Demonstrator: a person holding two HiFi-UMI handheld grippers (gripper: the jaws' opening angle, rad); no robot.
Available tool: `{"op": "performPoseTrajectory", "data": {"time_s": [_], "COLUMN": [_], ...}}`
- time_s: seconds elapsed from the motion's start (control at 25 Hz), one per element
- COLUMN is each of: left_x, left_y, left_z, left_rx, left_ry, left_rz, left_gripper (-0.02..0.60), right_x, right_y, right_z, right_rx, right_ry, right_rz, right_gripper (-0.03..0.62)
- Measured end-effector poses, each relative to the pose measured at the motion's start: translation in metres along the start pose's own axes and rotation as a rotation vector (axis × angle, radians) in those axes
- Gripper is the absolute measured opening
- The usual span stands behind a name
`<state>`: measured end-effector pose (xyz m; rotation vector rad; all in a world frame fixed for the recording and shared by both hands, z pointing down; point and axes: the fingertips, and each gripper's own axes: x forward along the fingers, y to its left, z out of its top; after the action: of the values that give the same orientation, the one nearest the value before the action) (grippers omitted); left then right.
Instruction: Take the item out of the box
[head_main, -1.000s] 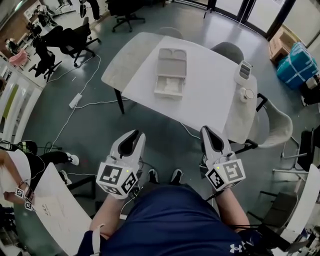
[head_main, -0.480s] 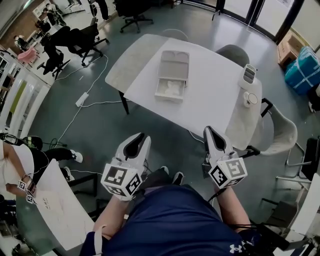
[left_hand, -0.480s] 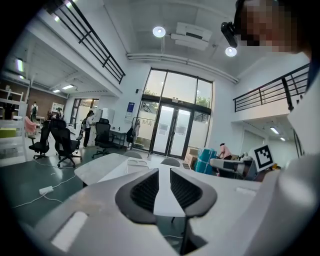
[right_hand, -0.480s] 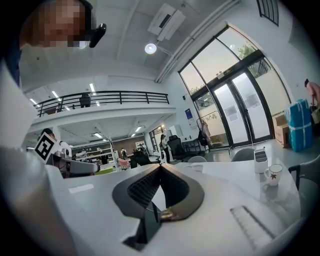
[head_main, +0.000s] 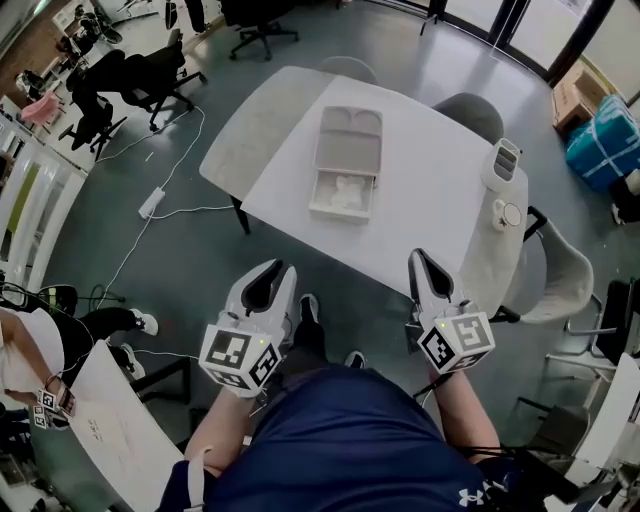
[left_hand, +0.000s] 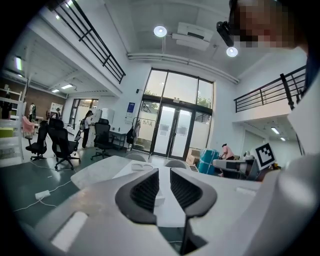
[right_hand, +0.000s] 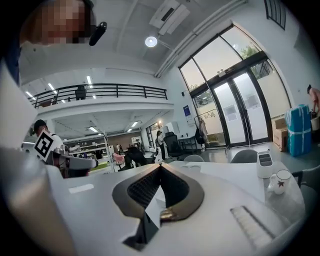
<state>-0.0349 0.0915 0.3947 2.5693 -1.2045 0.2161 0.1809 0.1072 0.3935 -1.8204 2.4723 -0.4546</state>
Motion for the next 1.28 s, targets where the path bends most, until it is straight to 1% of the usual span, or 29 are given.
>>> {"op": "performPoseTrajectory", "data": {"time_s": [0.12,0.36,0.52,0.6,0.64,0.72,0.8,0.92,1.0,1.08,1.12,1.2,1.28], "left_x": [0.025,0.073,0.095,0.105,0.111,0.123,0.136,0.153,0.162,0.171,0.175,0.184,0.192], "left_y": [0.029,0.079,0.109,0.130,0.143,0.173,0.200,0.226,0.234,0.234,0.232,0.226,0.219], "left_z": [0.015,0.043,0.062,0.072,0.077,0.087,0.094,0.107,0.116,0.122,0.122,0.120,0.114], "left_rx": [-0.015,-0.009,0.020,0.044,0.059,0.096,0.113,0.080,0.076,0.083,0.087,0.097,0.109], "left_ry": [-0.013,-0.039,-0.072,-0.099,-0.117,-0.154,-0.175,-0.192,-0.206,-0.213,-0.211,-0.198,-0.171], "left_rz": [-0.023,-0.077,-0.085,-0.058,-0.031,0.036,0.079,0.083,0.080,0.074,0.070,0.062,0.058], "left_gripper": [0.077,0.077,0.077,0.077,0.077,0.077,0.077,0.077,0.077,0.077,0.077,0.077,0.077], "right_x": [0.033,0.095,0.122,0.135,0.141,0.156,0.169,0.185,0.196,0.210,0.218,0.236,0.254], "right_y": [-0.002,0.001,-0.002,-0.004,-0.006,-0.011,-0.019,-0.034,-0.042,-0.047,-0.048,-0.051,-0.055], "right_z": [0.004,0.016,0.018,0.020,0.022,0.026,0.033,0.046,0.050,0.043,0.035,0.006,-0.032], "right_rx": [-0.007,-0.024,-0.029,-0.040,-0.053,-0.095,-0.152,-0.239,-0.275,-0.303,-0.318,-0.352,-0.378], "right_ry": [0.013,0.020,0.031,0.028,0.025,0.016,0.006,-0.010,-0.009,0.026,0.059,0.164,0.300], "right_rz": [-0.030,-0.067,-0.103,-0.120,-0.128,-0.147,-0.171,-0.205,-0.204,-0.174,-0.148,-0.080,-0.010], "right_gripper": [0.002,0.002,0.002,0.002,0.002,0.002,0.002,0.002,0.002,0.002,0.002,0.002,0.005]}}
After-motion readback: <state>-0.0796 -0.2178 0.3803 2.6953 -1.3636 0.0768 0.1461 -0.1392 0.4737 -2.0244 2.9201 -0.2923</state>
